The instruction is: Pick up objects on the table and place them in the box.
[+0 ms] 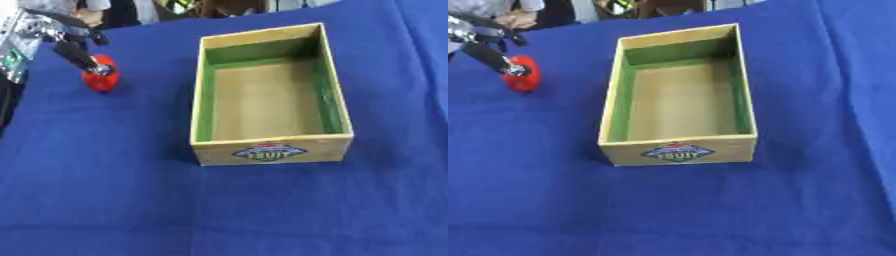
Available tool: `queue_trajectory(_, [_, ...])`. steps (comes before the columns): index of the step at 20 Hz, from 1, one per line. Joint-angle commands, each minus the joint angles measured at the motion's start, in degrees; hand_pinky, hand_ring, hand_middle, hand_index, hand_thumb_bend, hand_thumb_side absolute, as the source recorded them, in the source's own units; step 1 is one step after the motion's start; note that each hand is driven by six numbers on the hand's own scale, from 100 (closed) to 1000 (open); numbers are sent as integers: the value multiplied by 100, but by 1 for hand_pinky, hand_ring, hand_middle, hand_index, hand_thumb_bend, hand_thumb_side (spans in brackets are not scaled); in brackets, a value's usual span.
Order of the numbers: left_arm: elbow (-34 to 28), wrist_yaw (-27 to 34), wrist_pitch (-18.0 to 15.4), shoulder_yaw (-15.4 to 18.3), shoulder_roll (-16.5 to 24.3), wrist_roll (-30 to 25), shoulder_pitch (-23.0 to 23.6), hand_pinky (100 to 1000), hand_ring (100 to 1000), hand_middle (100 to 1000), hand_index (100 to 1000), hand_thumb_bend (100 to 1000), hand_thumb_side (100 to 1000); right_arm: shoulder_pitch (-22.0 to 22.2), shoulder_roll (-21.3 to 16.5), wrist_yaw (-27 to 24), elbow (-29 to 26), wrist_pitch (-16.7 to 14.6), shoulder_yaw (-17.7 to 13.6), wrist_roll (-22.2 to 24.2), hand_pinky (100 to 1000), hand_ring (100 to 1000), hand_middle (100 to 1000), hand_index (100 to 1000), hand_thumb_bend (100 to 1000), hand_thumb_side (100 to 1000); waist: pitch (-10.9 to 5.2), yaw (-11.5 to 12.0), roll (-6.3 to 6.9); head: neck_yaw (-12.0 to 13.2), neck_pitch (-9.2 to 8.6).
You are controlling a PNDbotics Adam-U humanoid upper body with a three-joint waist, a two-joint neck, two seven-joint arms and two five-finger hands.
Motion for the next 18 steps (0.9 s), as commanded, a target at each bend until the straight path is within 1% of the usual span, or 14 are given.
queue_trajectory(1, [9, -136, 34, 157, 259, 22, -160, 723, 867, 944, 1000, 293, 603, -60, -177, 16, -92, 7, -52, -64, 828, 857, 870, 859, 100, 1000, -81, -15, -17, 59, -85])
queue_trajectory(3, [67, -160, 55, 201, 270, 17, -178, 715, 861, 945, 1000, 281, 596, -73, -180, 15, -92, 2, -42, -83, 827, 861, 869, 859, 100, 1000, -43, -36, -6, 75, -112])
queue_trajectory(5, [113, -176, 69, 222, 290, -18, -188, 717, 863, 951, 1000, 288, 596, -79, -185, 19, -92, -2, -33, -95, 827, 861, 865, 857, 100, 1000, -18, -48, 0, 85, -130])
queue_trajectory(6, [125, -177, 70, 227, 300, -46, -189, 720, 865, 952, 1000, 286, 595, -80, -188, 21, -92, -5, -35, -111, 827, 860, 861, 857, 138, 1000, -9, -51, 3, 89, -136])
queue_trajectory(7, [131, -180, 73, 229, 310, -74, -191, 722, 867, 955, 1000, 289, 595, -80, -188, 21, -92, -9, -37, -131, 827, 860, 859, 855, 140, 1000, -2, -54, 6, 92, -140])
queue_trajectory(10, [152, -165, 87, 238, 334, -156, -189, 721, 870, 962, 1000, 296, 597, -85, -182, -5, -92, -65, -19, -155, 829, 861, 860, 853, 127, 1000, 14, -59, 10, 110, -170])
queue_trajectory(11, [156, -163, 98, 245, 342, -167, -188, 711, 867, 959, 1000, 282, 591, -85, -181, -14, -92, -81, -16, -155, 829, 861, 859, 852, 126, 1000, 16, -63, 10, 117, -180])
queue_trajectory(15, [168, -117, -56, 292, 372, -103, -181, 700, 869, 964, 1000, 290, 597, -90, -179, -39, -92, -102, -21, -174, 829, 860, 858, 848, 128, 1000, 26, -86, 9, 154, -228])
queue_trajectory(18, [292, -123, -66, 399, 380, -11, -172, 679, 860, 959, 1000, 278, 586, -89, -172, -51, -92, -101, -21, -190, 829, 859, 856, 845, 115, 1000, 35, -103, 15, 175, -261])
